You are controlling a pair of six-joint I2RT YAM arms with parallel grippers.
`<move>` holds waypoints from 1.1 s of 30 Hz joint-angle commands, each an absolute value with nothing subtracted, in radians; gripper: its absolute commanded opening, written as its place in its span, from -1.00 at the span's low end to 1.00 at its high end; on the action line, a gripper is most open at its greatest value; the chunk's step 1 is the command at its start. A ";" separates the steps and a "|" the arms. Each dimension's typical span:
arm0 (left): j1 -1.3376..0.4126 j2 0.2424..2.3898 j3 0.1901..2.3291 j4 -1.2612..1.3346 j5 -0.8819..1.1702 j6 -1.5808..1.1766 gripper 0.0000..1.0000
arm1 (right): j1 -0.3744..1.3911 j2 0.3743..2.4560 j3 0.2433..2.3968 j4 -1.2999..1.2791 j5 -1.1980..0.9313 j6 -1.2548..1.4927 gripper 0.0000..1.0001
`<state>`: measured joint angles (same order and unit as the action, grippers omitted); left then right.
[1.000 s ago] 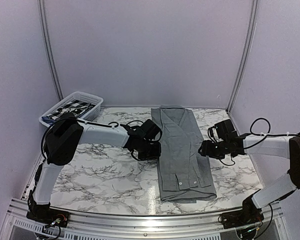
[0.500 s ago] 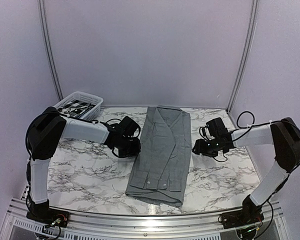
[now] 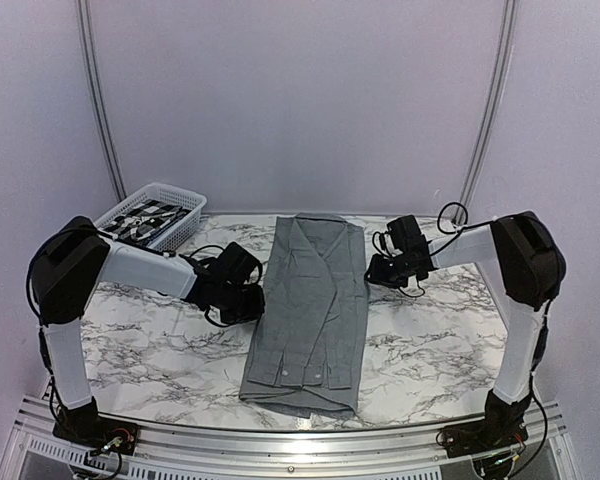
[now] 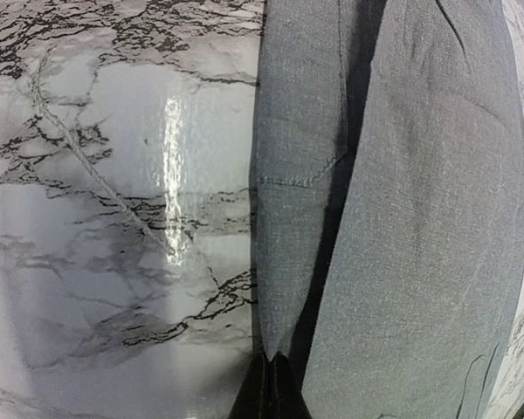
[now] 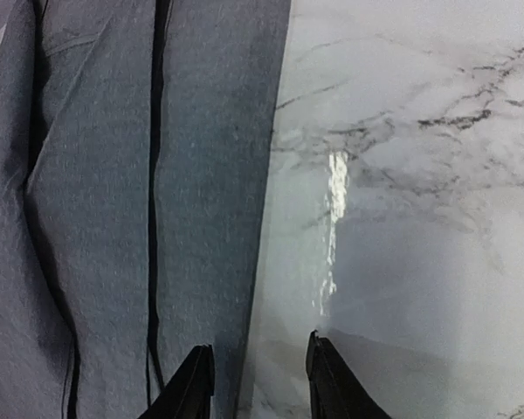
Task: Fold and stack the long sleeve shirts
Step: Move the rectangle-folded shirt to the center of the board.
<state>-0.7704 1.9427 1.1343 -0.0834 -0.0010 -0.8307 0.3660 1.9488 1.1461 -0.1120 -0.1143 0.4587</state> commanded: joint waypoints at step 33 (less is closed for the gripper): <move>-0.732 2.019 1.258 -0.145 0.042 -0.842 -0.99 | 0.343 2.218 1.792 -0.350 -0.172 0.358 -0.44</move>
<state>-0.7425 2.0598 1.2922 -0.0868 0.0624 -0.8715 0.3298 2.3512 1.8271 -0.3634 -0.0872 0.3653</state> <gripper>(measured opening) 0.003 0.276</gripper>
